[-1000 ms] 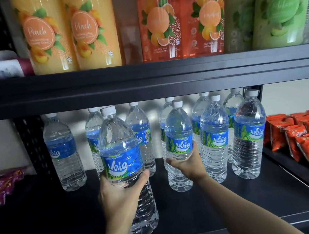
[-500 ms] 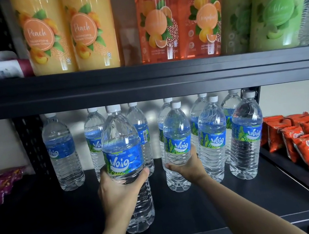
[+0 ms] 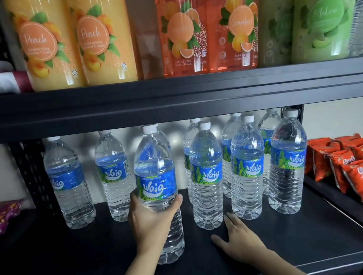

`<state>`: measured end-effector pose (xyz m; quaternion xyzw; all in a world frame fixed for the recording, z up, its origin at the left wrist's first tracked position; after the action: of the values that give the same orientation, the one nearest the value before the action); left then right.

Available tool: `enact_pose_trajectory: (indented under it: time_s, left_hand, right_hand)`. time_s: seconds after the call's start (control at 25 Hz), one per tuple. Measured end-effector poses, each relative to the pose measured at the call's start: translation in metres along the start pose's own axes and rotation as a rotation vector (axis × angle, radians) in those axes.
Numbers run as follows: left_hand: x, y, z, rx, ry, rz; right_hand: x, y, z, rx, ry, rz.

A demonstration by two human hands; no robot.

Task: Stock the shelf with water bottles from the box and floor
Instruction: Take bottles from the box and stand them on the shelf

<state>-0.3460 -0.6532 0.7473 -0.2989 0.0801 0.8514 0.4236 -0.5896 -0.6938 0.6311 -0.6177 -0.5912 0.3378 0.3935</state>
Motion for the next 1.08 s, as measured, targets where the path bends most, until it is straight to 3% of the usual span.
enact_pose_trajectory:
  time_s: [0.24,0.56,1.08]
  left_hand:
    - [-0.015,0.027,0.002,0.057,-0.019,0.064]
    - [-0.017,0.04,-0.021,0.049,-0.012,0.122]
    - [0.012,0.052,-0.081,0.026,-0.148,-0.231]
  right_hand:
    - [0.003,0.002,0.004,0.132,-0.081,0.127]
    - [-0.001,0.002,0.007,0.126,-0.069,0.148]
    - [-0.002,0.004,0.008,0.116,-0.053,0.113]
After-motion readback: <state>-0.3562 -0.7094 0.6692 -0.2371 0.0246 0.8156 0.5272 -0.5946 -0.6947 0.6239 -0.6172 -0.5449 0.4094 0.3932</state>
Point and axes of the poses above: each hand's wrist, its own x-axis away from the middle knuckle, its own y-axis out of the palm, z = x × y, the point moved 7 cm from there along -x, towards the middle knuckle, and after that the axes turned 9 degrees about y, right-handed, at the moved point
